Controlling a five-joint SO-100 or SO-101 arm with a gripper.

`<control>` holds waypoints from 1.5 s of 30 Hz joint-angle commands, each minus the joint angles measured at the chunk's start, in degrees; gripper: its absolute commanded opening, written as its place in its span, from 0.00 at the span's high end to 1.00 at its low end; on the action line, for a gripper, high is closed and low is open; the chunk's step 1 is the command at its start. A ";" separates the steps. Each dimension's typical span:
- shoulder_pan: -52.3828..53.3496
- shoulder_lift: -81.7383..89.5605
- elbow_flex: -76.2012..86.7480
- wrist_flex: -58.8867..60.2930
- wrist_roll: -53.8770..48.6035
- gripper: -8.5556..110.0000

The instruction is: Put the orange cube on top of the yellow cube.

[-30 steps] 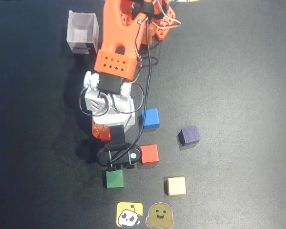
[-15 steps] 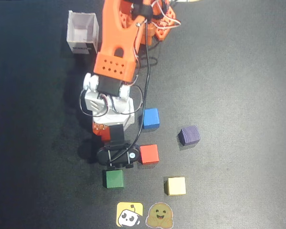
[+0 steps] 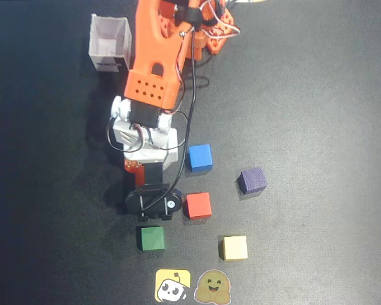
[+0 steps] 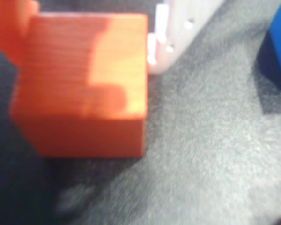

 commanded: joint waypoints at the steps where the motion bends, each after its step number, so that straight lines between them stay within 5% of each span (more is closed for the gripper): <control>1: 0.35 3.43 0.09 -1.14 0.53 0.79; 45: 0.53 9.40 3.69 -2.11 4.66 0.80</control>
